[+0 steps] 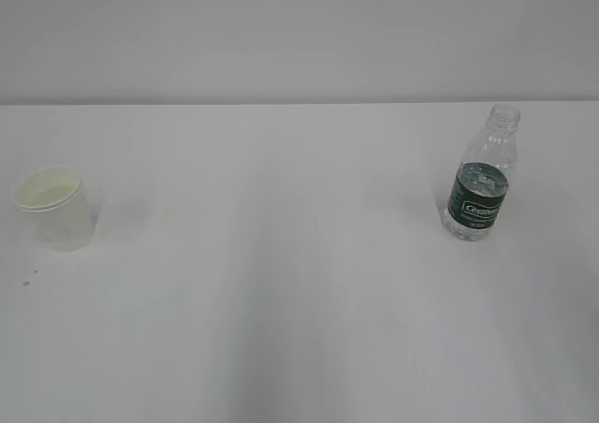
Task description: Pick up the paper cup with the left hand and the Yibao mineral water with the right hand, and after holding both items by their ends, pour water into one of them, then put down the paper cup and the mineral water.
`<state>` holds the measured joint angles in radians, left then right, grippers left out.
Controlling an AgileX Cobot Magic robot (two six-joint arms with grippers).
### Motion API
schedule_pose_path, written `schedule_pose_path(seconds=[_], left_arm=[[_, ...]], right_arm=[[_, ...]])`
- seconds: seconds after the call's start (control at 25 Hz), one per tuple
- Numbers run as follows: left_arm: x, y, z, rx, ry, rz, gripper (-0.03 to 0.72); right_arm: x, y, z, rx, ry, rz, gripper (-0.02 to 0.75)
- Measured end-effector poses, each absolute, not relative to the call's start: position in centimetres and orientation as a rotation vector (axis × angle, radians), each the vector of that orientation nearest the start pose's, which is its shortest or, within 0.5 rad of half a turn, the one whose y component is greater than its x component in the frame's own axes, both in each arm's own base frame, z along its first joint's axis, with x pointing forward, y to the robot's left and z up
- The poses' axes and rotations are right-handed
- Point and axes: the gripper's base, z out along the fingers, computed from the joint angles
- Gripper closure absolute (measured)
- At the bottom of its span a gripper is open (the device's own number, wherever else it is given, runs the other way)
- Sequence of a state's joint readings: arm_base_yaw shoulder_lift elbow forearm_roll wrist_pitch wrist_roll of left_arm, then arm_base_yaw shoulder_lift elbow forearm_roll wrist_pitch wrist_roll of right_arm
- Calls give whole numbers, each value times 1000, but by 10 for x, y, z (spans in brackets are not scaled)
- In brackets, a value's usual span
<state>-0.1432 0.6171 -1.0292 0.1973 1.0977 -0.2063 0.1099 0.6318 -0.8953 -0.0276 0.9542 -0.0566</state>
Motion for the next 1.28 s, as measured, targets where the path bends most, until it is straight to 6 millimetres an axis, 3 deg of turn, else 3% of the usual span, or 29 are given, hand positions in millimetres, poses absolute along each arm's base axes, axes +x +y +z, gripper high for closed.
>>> schedule_pose_path(seconds=[0.52, 1.0, 1.28], left_arm=[[76, 4, 395, -46, 2246, 48, 105], [78, 2, 384, -33, 2284, 34, 105], [60, 4, 387, -30, 2216, 21, 105]], right_arm=[[78, 6, 365, -183, 2144, -7, 167], [75, 6, 364, -183, 2152, -7, 167], [65, 5, 341, -185, 2175, 2, 167]])
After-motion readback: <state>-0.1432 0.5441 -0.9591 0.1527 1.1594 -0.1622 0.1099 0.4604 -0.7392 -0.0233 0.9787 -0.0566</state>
